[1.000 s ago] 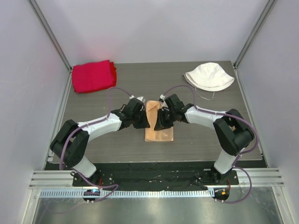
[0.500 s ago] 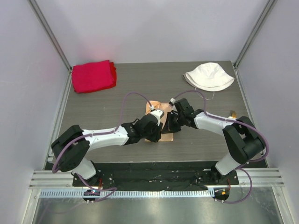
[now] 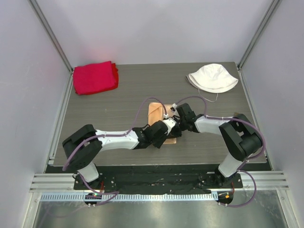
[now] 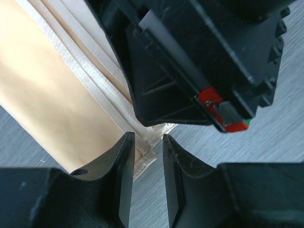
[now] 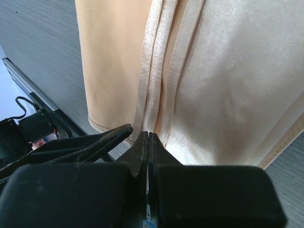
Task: Fold the napkin into a case and place the utensils inside
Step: Smooth out the 2/3-rectangle-folded napkin at the center of the board.
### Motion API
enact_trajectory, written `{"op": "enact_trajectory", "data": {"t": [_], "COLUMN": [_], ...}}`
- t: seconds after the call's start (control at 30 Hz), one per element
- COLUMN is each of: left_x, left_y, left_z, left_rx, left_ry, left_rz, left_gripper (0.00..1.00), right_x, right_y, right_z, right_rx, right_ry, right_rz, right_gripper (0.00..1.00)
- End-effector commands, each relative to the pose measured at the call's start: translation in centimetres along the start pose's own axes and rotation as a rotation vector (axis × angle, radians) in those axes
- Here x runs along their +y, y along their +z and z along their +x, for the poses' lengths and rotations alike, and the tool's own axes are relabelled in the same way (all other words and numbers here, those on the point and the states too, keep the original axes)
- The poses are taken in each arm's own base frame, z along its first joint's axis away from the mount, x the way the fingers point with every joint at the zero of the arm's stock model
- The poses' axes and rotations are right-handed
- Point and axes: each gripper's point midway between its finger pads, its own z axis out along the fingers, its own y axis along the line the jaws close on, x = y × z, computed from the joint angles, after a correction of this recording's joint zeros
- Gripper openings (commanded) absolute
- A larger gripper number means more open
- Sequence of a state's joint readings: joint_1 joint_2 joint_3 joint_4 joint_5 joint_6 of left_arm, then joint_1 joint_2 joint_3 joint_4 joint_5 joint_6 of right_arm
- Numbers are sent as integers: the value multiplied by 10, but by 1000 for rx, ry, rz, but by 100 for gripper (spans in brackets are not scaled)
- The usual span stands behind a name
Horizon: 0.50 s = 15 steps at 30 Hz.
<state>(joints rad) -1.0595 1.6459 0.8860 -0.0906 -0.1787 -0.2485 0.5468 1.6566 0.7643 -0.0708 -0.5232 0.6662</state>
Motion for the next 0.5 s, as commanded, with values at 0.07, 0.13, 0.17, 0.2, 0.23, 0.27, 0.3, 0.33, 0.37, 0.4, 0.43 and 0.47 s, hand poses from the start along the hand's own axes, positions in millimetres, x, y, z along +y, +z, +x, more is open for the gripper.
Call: {"op": "enact_trajectory", "data": {"t": [0.07, 0.13, 0.17, 0.2, 0.23, 0.27, 0.3, 0.33, 0.37, 0.4, 0.43, 0.47], "left_x": [8, 8, 10, 8, 8, 9, 6, 6, 5, 3, 3, 2], "left_y": [4, 5, 5, 5, 4, 4, 3, 2, 1, -1, -2, -4], "left_z": [-13, -13, -12, -12, -11, -11, -11, -11, -11, -11, -11, -13], "left_rx": [-12, -10, -5, -2, 0, 4, 2, 1, 0, 1, 2, 0], "left_ry": [82, 96, 105, 119, 123, 127, 131, 133, 132, 136, 136, 135], "left_rz": [-87, -107, -122, -126, -134, -142, -140, -141, -139, -135, -131, -125], "left_gripper": [33, 32, 31, 31, 31, 30, 31, 31, 31, 31, 31, 31], "right_x": [-3, -6, -7, -8, -9, -10, -11, -12, -12, -9, -10, -10], "right_y": [5, 7, 8, 8, 8, 9, 9, 10, 10, 11, 11, 11], "right_z": [-3, 0, 2, 2, 2, 3, 5, 5, 6, 1, 2, 2], "right_rx": [-10, -3, 3, 3, 4, 7, 12, 14, 15, -1, 1, 1], "right_ry": [10, 15, 19, 19, 23, 23, 25, 26, 26, 17, 17, 18], "right_rz": [-21, -16, -13, -13, -9, -8, -5, -6, -5, -19, -18, -18], "right_gripper": [1, 1, 1, 1, 1, 1, 1, 1, 1, 1, 1, 1]}}
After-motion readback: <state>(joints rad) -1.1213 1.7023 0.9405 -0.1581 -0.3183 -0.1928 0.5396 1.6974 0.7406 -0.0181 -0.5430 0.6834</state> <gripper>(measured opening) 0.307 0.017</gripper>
